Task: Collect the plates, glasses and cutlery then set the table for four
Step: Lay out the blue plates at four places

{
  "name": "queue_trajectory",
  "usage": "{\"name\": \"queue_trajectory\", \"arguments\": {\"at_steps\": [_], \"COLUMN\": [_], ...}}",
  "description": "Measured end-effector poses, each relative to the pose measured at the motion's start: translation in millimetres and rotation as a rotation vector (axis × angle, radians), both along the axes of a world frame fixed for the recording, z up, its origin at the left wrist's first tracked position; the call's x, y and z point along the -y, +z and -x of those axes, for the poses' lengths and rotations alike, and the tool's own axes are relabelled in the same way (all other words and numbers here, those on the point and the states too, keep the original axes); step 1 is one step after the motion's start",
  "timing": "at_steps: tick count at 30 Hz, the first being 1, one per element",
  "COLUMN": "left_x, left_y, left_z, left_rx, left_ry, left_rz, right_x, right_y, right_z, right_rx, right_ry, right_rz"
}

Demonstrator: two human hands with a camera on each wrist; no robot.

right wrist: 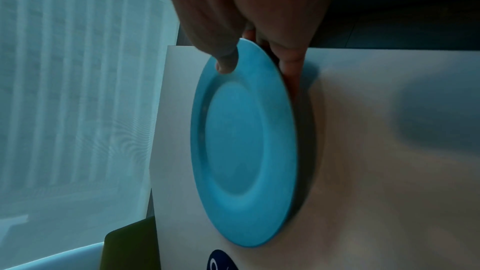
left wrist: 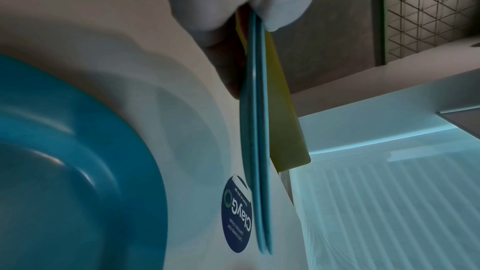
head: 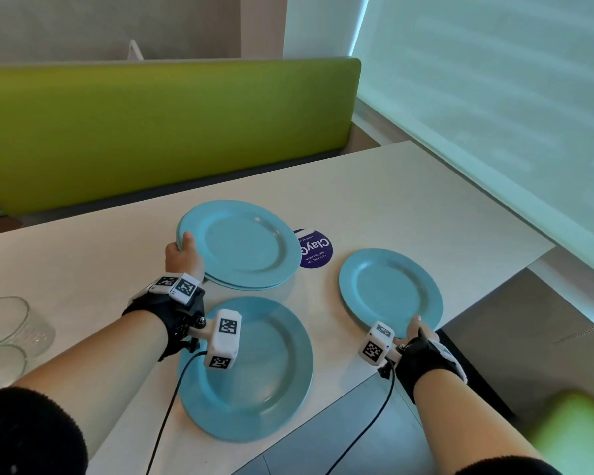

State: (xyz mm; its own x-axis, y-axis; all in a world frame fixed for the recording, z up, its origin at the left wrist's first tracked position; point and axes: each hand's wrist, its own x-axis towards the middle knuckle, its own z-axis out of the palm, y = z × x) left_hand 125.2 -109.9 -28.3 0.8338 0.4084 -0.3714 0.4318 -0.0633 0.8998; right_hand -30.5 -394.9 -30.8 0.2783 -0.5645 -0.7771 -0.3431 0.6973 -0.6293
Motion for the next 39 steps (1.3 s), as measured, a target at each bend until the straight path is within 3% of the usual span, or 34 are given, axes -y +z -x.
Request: {"name": "queue_trajectory", "arguments": {"at_steps": [5,18,24,30,33,34,37,39], "left_x": [3,15,22,24,22,21,15,9], "left_y": [2,3,3,3,2,4,4,4], "left_z": [3,2,1,3,5,6,7,7], "left_rx": [-0.004,-0.002,0.003,0.011,0.016,0.013,0.016,0.012], "left_ry": [-0.023,-0.064,-0.063,-0.044,-0.042,-0.044,-0.052,-0.055], "left_rz": [-0.002,-0.005,0.012,0.032,0.029,0.033,0.042,0.071], "right_x": [6,16,20,22,22,22,14,0], "right_y": [-7,-13,-18,-20,-13,-15,-14,-9], "right_z": [-5,-6,-10,-12,-12,-14,-27,-39], "right_rx": [-0.137,-0.18,-0.156,-0.275,-0.218,-0.223,-0.455,-0.435], "right_ry": [0.094,0.23,0.213,0.34,0.407,0.446,0.467,0.449], "right_rz": [0.081,0.161,0.114,0.232,0.223,0.262,0.475,0.532]}}
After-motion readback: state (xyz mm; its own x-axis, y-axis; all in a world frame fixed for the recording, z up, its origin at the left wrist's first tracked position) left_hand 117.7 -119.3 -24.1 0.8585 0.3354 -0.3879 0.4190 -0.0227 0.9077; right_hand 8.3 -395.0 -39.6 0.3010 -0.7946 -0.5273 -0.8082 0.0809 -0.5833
